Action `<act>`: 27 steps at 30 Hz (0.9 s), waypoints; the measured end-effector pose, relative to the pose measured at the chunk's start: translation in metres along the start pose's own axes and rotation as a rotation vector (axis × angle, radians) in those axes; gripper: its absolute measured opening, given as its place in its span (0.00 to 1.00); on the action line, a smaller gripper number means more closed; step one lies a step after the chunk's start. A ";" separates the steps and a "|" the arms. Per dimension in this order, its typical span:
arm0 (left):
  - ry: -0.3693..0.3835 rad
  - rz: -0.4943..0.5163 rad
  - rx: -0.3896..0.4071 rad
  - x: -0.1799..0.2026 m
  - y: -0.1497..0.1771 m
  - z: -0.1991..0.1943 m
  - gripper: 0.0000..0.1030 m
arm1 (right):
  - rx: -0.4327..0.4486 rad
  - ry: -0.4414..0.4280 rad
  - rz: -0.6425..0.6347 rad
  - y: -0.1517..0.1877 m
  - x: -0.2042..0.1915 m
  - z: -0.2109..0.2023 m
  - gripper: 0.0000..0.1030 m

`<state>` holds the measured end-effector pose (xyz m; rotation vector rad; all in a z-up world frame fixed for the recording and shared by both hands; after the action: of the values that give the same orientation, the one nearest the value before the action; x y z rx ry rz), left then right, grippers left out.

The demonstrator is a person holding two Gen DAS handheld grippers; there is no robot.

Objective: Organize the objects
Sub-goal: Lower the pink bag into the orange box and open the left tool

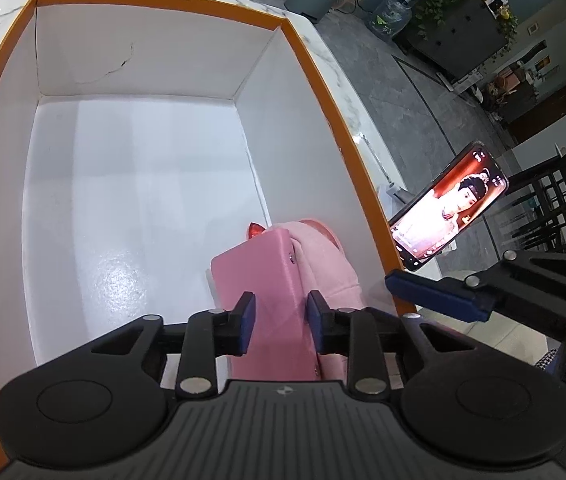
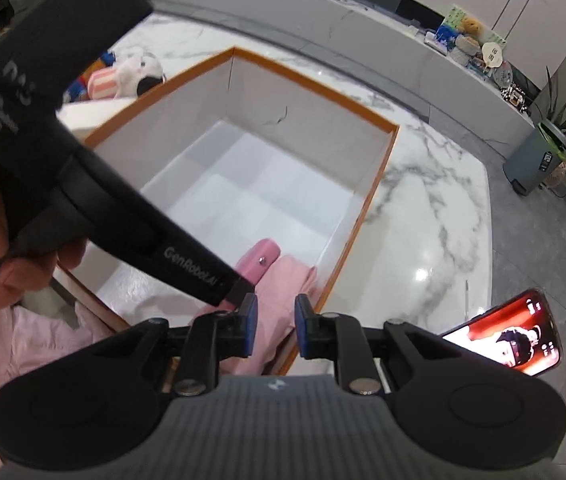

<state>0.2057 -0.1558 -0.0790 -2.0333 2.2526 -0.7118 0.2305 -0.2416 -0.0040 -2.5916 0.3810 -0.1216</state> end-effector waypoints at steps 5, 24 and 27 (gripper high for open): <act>0.020 -0.068 -0.028 -0.012 0.000 0.005 0.45 | 0.001 -0.006 -0.006 0.003 0.000 0.003 0.19; -0.122 0.054 0.031 0.009 0.001 -0.012 0.29 | -0.019 -0.040 -0.035 0.011 -0.005 0.009 0.18; -0.068 0.015 -0.017 0.006 0.002 -0.006 0.32 | -0.016 -0.043 -0.030 0.012 -0.004 0.011 0.18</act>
<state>0.2013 -0.1591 -0.0726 -2.0133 2.2417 -0.6147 0.2257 -0.2451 -0.0192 -2.6120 0.3291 -0.0738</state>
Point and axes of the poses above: each gripper's, at about its wrist camera, not at the fingertips, and z roughly the way its jaws point, x to its right, y to its underside, the point moved 2 cm from there along z, roughly the way its jaws point, and after that the axes turned 14 degrees about -y, right-handed, at the moved point
